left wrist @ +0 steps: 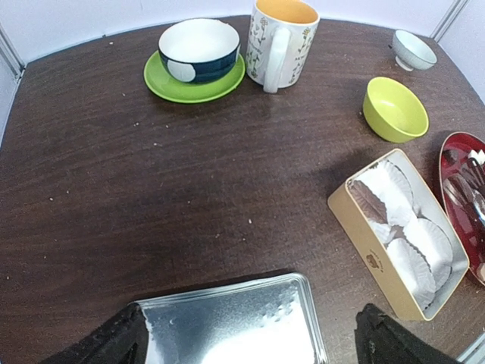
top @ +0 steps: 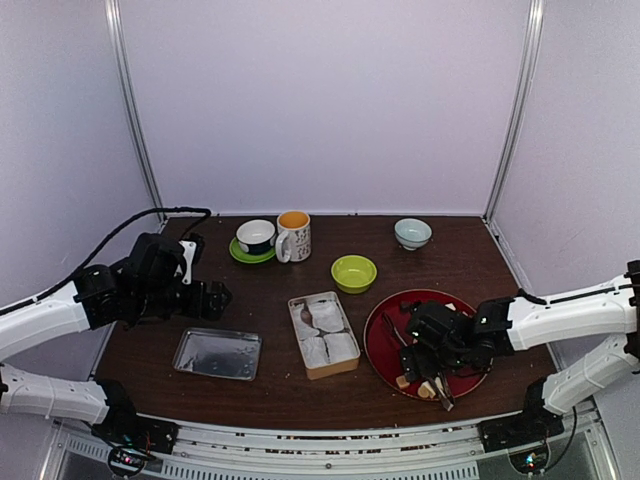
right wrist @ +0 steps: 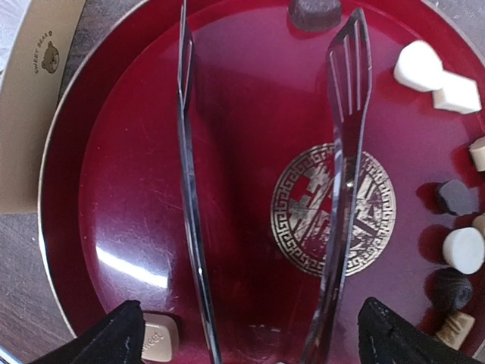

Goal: Pack the chocolate

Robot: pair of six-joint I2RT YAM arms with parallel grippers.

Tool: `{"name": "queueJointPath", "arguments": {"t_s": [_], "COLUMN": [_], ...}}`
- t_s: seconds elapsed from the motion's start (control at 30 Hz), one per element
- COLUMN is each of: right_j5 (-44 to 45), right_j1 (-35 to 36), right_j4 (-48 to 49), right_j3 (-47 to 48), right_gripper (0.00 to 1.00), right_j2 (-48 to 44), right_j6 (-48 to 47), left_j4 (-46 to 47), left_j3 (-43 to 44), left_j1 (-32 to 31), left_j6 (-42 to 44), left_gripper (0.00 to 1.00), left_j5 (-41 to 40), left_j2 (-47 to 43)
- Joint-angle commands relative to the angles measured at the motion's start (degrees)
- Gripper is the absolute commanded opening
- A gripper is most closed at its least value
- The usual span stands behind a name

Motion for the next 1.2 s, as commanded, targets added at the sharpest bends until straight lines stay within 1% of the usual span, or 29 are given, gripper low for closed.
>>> {"name": "queueJointPath", "arguments": {"t_s": [0.0, 0.17, 0.2, 0.27, 0.3, 0.33, 0.37, 0.67, 0.7, 0.77, 0.87, 1.03, 1.17], "right_j5": [-4.6, -8.2, -8.1, -7.4, -6.4, -5.2, -4.6, -2.7, -2.3, -2.1, -2.1, -0.9, -0.8], "right_j1": [-2.9, -4.6, -4.6, -4.6, -4.6, -4.5, -4.5, -4.5, -4.5, -4.6, -4.5, -4.6, -4.6], "right_j4": [4.4, 8.4, 8.6, 8.3, 7.4, 6.2, 5.5, 2.9, 2.4, 1.0, -0.2, -2.6, -5.7], "right_j3": [-2.1, -2.9, -2.8, -2.5, -2.1, -1.6, -1.3, -1.2, -0.9, -0.2, 0.2, 0.4, 2.5], "right_gripper": [0.94, 0.78, 0.75, 0.67, 0.62, 0.60, 0.55, 0.53, 0.49, 0.46, 0.35, 0.36, 0.37], "right_j2": [1.8, 3.1, 3.3, 3.6, 3.7, 3.8, 3.8, 0.5, 0.5, 0.4, -0.5, -4.4, -6.2], "right_j6": [1.1, 0.9, 0.9, 0.7, 0.6, 0.5, 0.6, -0.1, -0.1, -0.1, 0.0, -0.4, -1.3], "left_j4": [0.4, 0.1, 0.1, -0.1, -0.1, -0.3, -0.4, -0.5, -0.5, -0.5, -0.6, -0.3, 0.7], "left_j3": [0.7, 1.2, 1.3, 1.4, 1.5, 1.7, 1.9, 2.9, 3.0, 3.4, 3.8, 3.9, 3.8], "left_j1": [0.4, 0.4, 0.4, 0.5, 0.4, 0.4, 0.4, 0.4, 0.5, 0.4, 0.5, 0.4, 0.4], "left_j6": [1.8, 2.1, 2.1, 2.0, 2.0, 2.0, 2.0, 2.4, 2.4, 2.5, 2.6, 2.3, 2.1], "left_gripper": [0.98, 0.98, 0.98, 0.97, 0.97, 0.97, 0.97, 0.97, 0.97, 0.96, 0.96, 0.96, 0.96], "left_j5": [-0.9, -0.3, -0.3, -0.4, -0.3, -0.2, -0.2, -0.4, -0.4, -0.2, 0.0, -0.2, 0.5], "left_j2": [-1.4, -0.7, -0.5, 0.1, 0.3, 0.5, 0.6, 1.2, 1.3, 1.7, 2.1, 2.4, 2.6]}}
